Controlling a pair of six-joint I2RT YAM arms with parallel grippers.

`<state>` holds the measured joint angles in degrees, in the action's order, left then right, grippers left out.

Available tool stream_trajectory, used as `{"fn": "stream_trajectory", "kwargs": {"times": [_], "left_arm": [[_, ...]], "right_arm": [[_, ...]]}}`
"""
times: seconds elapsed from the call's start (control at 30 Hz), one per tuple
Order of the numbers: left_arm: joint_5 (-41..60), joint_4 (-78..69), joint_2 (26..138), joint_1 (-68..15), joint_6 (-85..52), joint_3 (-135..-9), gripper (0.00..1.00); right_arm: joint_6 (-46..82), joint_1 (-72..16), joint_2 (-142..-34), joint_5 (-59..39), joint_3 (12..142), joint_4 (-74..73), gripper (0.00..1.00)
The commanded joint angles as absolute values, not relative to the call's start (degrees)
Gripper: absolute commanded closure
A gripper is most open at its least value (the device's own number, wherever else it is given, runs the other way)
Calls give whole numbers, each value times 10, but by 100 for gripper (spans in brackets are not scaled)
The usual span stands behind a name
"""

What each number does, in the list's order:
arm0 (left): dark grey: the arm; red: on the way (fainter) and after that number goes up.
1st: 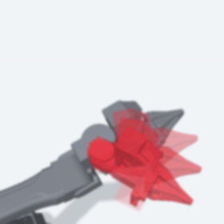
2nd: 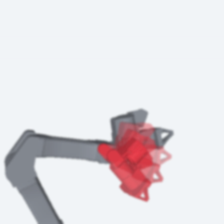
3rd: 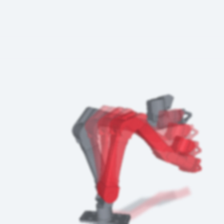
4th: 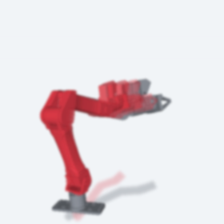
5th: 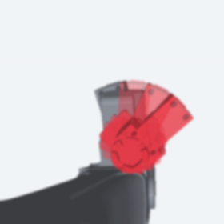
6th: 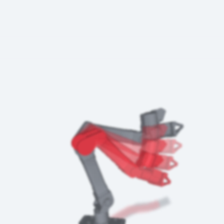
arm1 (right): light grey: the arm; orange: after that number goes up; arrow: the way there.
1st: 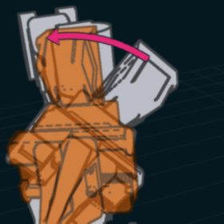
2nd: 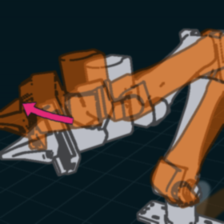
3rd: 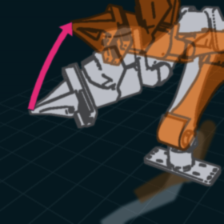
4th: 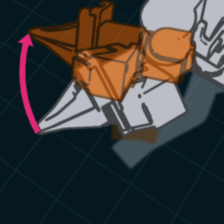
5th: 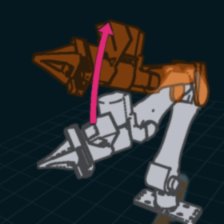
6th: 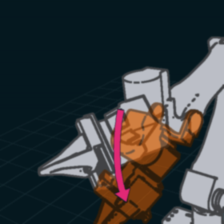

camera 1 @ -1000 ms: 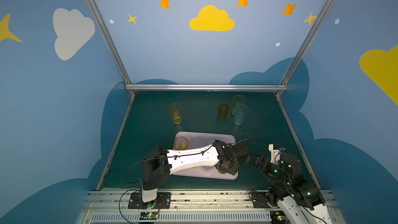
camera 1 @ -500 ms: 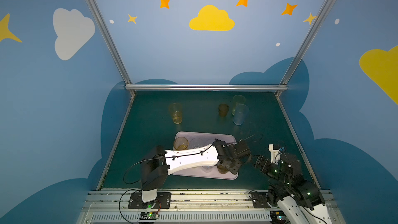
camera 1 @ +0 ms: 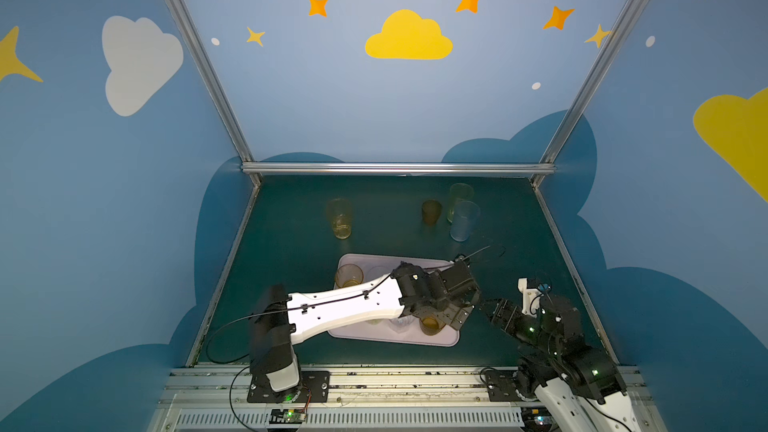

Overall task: Place the glasses into the tray
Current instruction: 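Raise the left gripper while the right gripper reaches toward another gold textured glass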

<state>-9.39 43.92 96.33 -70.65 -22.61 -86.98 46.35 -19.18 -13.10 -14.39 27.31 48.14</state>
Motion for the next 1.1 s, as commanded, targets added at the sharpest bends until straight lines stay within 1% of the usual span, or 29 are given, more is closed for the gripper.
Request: {"fn": "stream_trajectory", "kwargs": {"times": [0.0, 0.23, 0.33, 0.53, 0.63, 0.77, 1.07], "left_arm": [[-122, 434, 927, -683, -213, -850, 0], [-115, 391, 845, -629, -223, -768, 0], [-101, 364, 797, -597, -233, -719, 0], [-110, 310, 683, -540, -250, -616, 0], [-112, 290, 626, -518, -257, -569, 0], [-117, 280, 564, -495, -269, -518, 0], [-109, 281, 506, -471, -287, -462, 0]], "right_arm": [[460, -189, -153, -139, 295, 486, 14], [449, -190, -196, -130, 322, 456, 14], [446, -191, -237, -137, 335, 434, 14], [436, -206, -339, -142, 375, 386, 14], [433, -232, -386, -130, 405, 368, 14], [434, -289, -444, -80, 437, 348, 14], [418, -367, -598, -34, 536, 329, 13]]}}
